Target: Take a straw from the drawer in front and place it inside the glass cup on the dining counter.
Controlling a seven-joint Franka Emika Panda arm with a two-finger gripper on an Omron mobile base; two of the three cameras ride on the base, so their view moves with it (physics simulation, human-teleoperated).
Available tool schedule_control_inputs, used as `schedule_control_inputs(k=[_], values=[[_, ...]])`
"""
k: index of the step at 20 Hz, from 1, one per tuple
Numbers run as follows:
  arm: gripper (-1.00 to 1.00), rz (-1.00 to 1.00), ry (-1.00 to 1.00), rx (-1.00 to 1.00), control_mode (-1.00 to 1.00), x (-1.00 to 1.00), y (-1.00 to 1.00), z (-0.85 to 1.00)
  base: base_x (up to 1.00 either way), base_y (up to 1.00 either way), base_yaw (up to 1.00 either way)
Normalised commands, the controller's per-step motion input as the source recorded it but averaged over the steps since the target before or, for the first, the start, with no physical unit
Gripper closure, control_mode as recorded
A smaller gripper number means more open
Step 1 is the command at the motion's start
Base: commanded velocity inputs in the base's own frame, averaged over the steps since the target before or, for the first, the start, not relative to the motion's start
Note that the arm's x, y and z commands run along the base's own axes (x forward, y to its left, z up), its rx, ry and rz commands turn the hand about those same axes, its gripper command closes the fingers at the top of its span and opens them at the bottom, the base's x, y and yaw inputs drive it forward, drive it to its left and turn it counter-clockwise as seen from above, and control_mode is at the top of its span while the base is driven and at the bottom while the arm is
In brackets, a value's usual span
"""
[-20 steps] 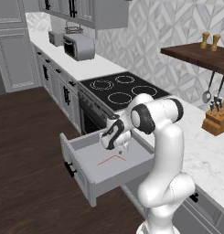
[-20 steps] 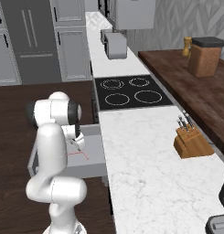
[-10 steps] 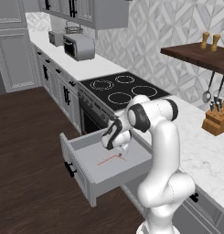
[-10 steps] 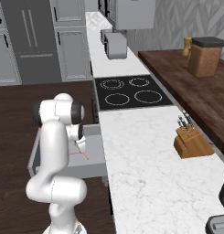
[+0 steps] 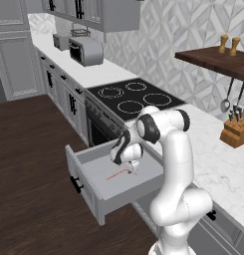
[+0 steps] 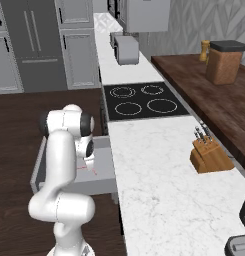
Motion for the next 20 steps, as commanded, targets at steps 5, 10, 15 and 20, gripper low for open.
schedule_control_inputs(k=[5,10,15,20], values=[[-1.00,-0.11,0.00,0.00,-1.00,0.04,0.00,-0.25,0.00,0.00,0.00],[-1.00,-0.06,0.00,0.00,-1.00,0.25,0.00,-0.25,0.00,0.00,0.00],[-1.00,-0.04,0.02,0.00,-1.00,0.16,0.00,-0.33,0.00,0.00,0.00],[1.00,-0.03,0.03,0.00,-1.00,0.00,0.00,-0.44,0.00,0.00,0.00]])
